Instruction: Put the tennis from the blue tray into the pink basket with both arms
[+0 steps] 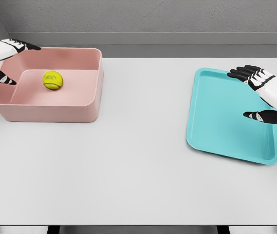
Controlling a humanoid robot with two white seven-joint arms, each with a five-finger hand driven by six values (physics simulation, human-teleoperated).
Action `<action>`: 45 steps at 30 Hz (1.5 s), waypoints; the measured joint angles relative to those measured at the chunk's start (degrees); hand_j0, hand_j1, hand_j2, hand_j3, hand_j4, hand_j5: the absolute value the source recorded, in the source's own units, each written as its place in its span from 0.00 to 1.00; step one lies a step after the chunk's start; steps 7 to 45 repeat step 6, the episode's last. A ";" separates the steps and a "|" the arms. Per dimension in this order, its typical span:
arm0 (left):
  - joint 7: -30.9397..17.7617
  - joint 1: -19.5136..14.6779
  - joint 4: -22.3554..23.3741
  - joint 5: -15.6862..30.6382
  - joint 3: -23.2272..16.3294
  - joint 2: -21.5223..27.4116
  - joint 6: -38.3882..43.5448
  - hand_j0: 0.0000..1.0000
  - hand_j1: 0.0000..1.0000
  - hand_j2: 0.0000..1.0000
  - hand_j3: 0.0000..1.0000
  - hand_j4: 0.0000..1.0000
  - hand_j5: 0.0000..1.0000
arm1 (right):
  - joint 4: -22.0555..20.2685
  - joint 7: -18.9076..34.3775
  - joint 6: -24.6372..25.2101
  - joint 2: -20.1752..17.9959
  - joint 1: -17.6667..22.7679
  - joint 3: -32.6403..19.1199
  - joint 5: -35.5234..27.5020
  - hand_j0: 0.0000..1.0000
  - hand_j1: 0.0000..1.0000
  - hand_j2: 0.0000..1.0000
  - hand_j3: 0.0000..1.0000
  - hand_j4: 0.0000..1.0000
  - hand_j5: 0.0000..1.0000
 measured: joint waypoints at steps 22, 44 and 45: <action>0.00 1.32 -5.90 0.13 0.28 2.45 0.00 1.00 1.00 1.00 1.00 1.00 1.00 | 0.00 0.01 0.00 0.00 0.00 -0.01 0.02 1.00 1.00 1.00 1.00 1.00 1.00; 0.00 1.32 -5.90 0.13 0.28 2.45 0.00 1.00 1.00 1.00 1.00 1.00 1.00 | 0.00 0.01 0.00 0.00 0.00 -0.01 0.02 1.00 1.00 1.00 1.00 1.00 1.00; 0.00 1.32 -5.90 0.13 0.28 2.45 0.00 1.00 1.00 1.00 1.00 1.00 1.00 | 0.00 0.01 0.00 0.00 0.00 -0.01 0.02 1.00 1.00 1.00 1.00 1.00 1.00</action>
